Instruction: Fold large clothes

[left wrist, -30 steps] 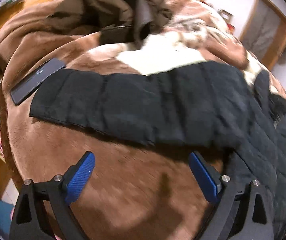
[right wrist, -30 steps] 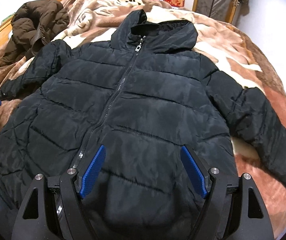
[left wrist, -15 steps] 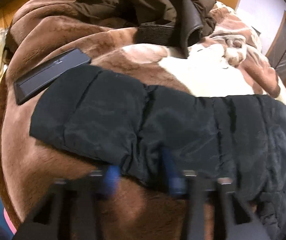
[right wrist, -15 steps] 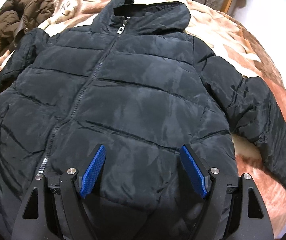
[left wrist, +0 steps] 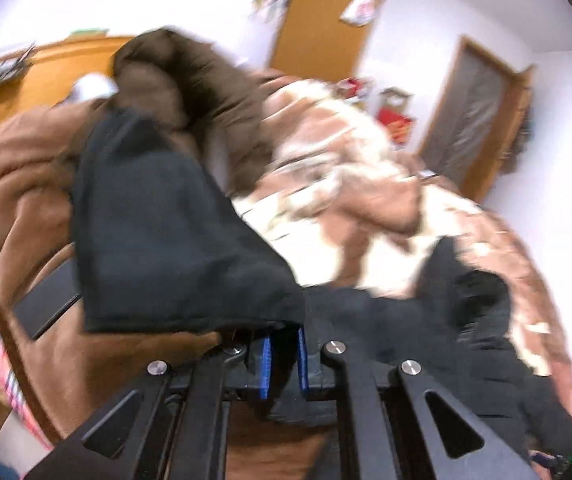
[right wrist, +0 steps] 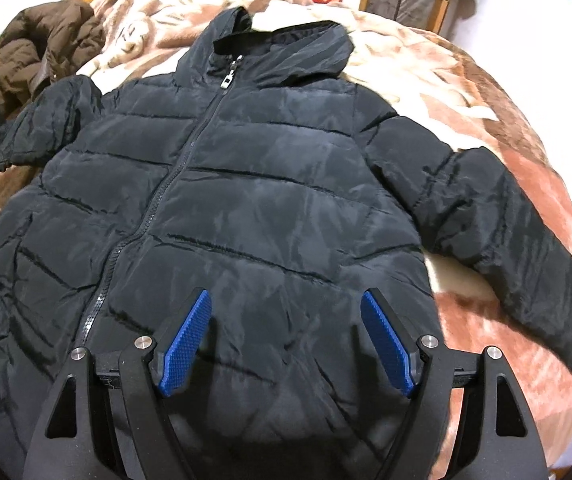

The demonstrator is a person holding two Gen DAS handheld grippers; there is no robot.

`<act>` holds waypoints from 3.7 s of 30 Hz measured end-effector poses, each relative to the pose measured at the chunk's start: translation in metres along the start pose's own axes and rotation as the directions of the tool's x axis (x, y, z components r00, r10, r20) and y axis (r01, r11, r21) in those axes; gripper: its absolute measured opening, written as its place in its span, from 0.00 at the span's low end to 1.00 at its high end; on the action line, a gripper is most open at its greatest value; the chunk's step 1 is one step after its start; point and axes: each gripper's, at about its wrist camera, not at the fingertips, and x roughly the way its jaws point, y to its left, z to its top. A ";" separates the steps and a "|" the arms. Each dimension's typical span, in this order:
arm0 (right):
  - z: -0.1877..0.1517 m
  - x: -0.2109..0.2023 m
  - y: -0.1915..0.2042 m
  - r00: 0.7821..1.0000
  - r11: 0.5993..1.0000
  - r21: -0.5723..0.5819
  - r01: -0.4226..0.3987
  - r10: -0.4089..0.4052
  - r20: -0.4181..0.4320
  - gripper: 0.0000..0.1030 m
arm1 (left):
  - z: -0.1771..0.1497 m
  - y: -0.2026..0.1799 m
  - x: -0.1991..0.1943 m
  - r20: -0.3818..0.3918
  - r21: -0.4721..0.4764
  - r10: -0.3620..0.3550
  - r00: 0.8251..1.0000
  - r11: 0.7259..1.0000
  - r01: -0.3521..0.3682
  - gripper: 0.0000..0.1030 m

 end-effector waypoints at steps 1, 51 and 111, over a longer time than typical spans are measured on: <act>-0.001 -0.003 -0.003 1.000 1.000 0.006 0.000 0.000 0.006 0.75 | 0.006 -0.017 -0.006 0.009 0.020 -0.037 0.999 0.999 0.037 0.10; 0.067 0.030 -0.061 0.991 0.983 0.159 -0.086 0.069 0.114 0.42 | -0.073 -0.187 0.196 -0.325 0.265 -0.128 0.937 0.939 0.220 0.62; 0.090 0.124 -0.071 0.997 0.982 0.181 -0.059 0.068 -0.041 0.43 | -0.122 -0.129 0.213 -0.362 0.286 -0.061 0.930 0.942 0.173 0.50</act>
